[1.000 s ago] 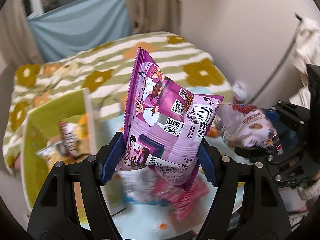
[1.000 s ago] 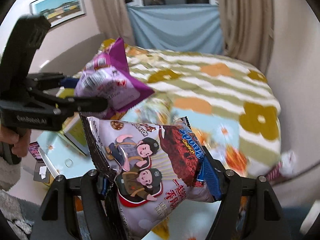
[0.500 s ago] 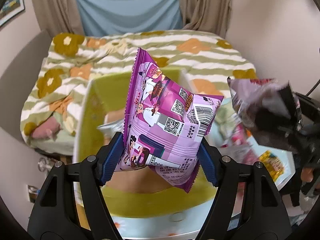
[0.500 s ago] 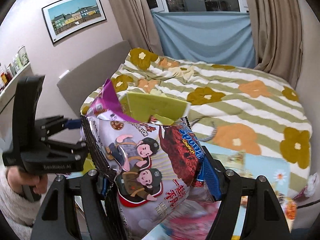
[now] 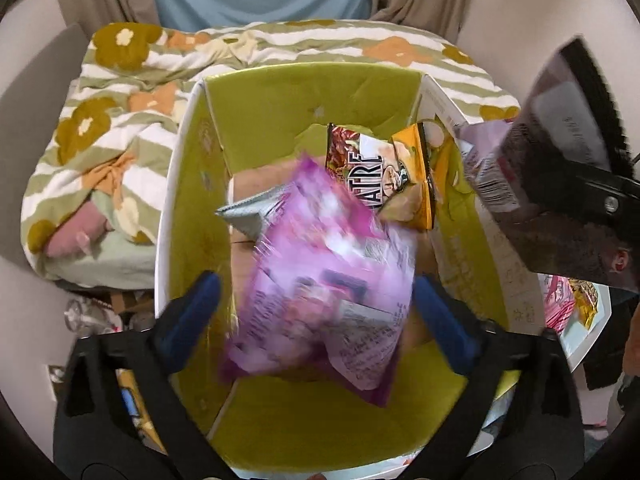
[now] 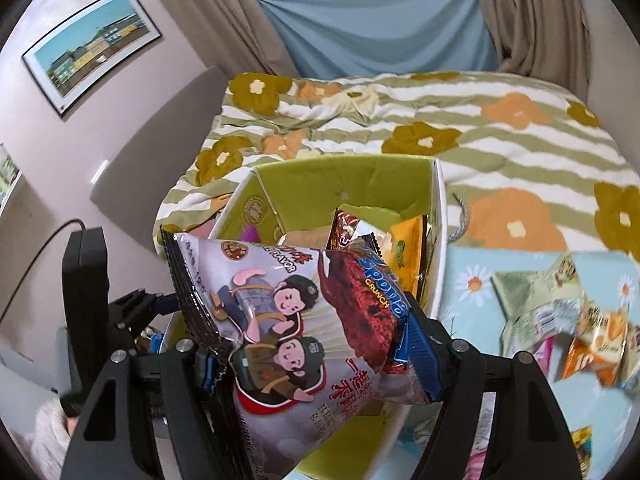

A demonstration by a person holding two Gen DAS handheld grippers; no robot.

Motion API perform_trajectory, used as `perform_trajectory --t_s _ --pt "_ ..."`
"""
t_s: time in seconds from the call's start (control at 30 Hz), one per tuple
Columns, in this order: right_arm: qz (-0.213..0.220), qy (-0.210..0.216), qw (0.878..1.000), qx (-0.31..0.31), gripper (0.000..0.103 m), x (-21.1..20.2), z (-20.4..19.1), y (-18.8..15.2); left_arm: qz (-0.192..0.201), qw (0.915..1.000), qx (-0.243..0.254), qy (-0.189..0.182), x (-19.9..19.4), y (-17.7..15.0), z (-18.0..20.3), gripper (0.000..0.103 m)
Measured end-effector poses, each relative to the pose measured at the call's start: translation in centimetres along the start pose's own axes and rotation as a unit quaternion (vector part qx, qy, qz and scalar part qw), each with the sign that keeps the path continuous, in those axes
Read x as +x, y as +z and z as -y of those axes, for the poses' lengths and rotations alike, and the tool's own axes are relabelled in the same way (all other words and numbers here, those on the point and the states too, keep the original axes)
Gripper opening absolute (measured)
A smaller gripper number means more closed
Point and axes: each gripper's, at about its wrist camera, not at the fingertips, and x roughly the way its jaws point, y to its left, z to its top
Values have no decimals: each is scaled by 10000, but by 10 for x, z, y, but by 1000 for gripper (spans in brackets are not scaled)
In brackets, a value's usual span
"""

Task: Organize snacks
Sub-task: 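Carry the purple bag into the yellow box while the right gripper carries the cartoon bag, then release both bags into the box and move both grippers back to the snacks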

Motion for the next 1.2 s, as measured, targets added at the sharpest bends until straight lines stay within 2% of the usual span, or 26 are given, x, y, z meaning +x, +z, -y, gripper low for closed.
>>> perform_trajectory --t_s 0.2,0.43,0.67,0.73,0.8,0.83,0.97,1.1,1.2 --pt "-63 89 9997 206 70 8 -1 1 1 9998 -170 102 -10 -7 -8 103" --pt "-83 273 9996 74 71 18 -7 9 10 9986 -481 212 -23 -15 -14 103" --pt "-100 244 9996 -14 74 32 -3 19 83 9978 -576 310 -27 -11 -14 103" --pt "-106 217 9997 -5 79 37 0 19 100 9978 -575 313 -28 -10 -14 103" --pt "-56 157 9999 -10 100 37 2 18 91 9978 -577 316 -27 -10 -13 103" --pt "34 148 9999 -21 103 35 3 15 87 9978 -578 313 -27 -10 -13 103" --pt "247 116 9996 -75 103 27 7 5 2 9976 -635 290 -21 -16 -11 103" --pt "140 14 9998 -141 103 24 12 -2 -3 9971 -733 194 -21 -22 -11 103" --pt "151 25 9998 -160 103 19 11 -4 66 9975 -660 259 -28 -22 -8 103"
